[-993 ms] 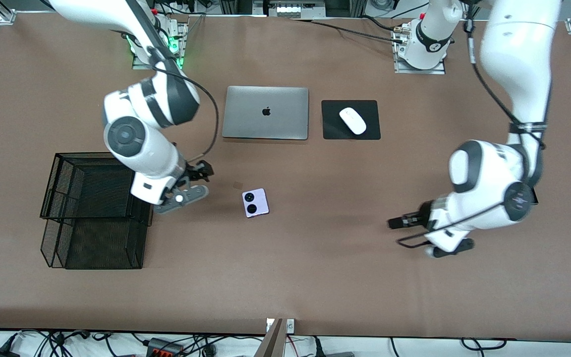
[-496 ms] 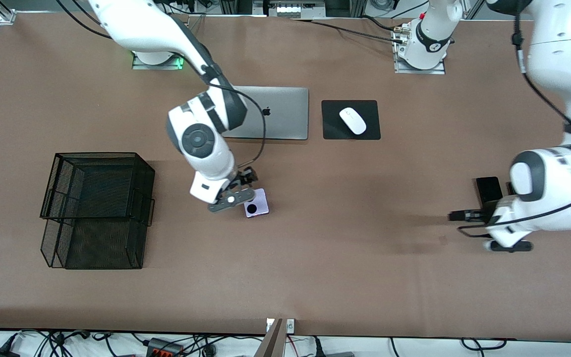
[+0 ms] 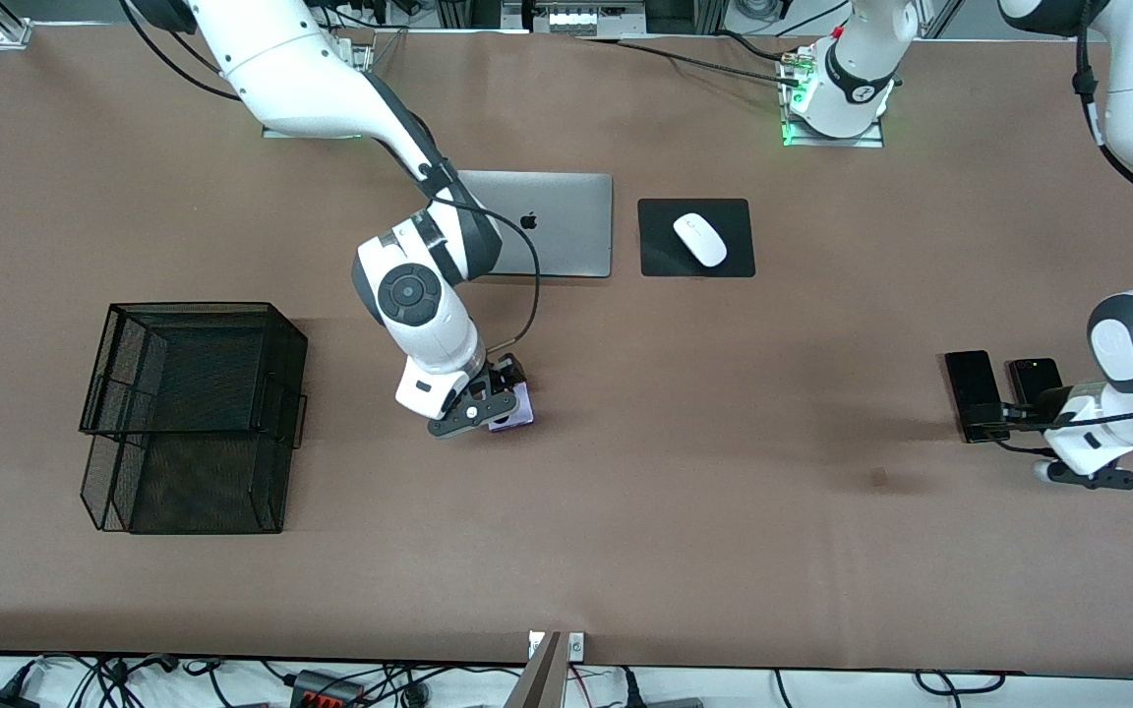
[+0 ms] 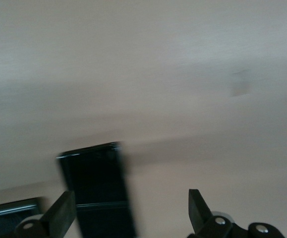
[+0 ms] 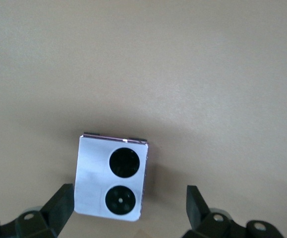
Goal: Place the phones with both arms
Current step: 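Grasp the black bar phone with the left gripper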
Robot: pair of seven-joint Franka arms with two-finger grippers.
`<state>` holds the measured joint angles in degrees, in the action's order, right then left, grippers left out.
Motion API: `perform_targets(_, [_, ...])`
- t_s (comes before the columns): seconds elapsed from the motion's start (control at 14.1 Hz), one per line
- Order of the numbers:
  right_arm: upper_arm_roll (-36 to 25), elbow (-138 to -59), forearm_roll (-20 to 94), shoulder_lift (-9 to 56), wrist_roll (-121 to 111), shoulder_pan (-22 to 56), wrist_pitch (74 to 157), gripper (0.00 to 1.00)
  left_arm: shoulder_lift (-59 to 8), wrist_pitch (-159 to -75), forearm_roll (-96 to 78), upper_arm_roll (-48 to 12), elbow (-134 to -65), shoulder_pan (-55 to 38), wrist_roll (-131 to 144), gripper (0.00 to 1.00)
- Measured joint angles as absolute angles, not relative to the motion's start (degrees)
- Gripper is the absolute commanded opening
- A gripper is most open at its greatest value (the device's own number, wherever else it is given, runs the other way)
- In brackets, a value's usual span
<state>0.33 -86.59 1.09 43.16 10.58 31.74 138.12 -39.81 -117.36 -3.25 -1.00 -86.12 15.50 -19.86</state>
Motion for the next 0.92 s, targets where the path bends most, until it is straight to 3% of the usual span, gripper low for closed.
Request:
perform_targets(0.64, [0.5, -86.2, 1.09, 47.81, 11.07, 33.2, 144.09, 1.0, -41.08, -122.11, -0.68, -0.99, -91.91, 15.89, -16.1, 1.0])
perform_targets(0.92, [0.5, -86.15, 1.09, 49.08, 11.29, 33.33, 145.78, 1.0, -41.08, -122.11, -0.68, 2.55, -92.33, 14.34, -15.63, 1.0])
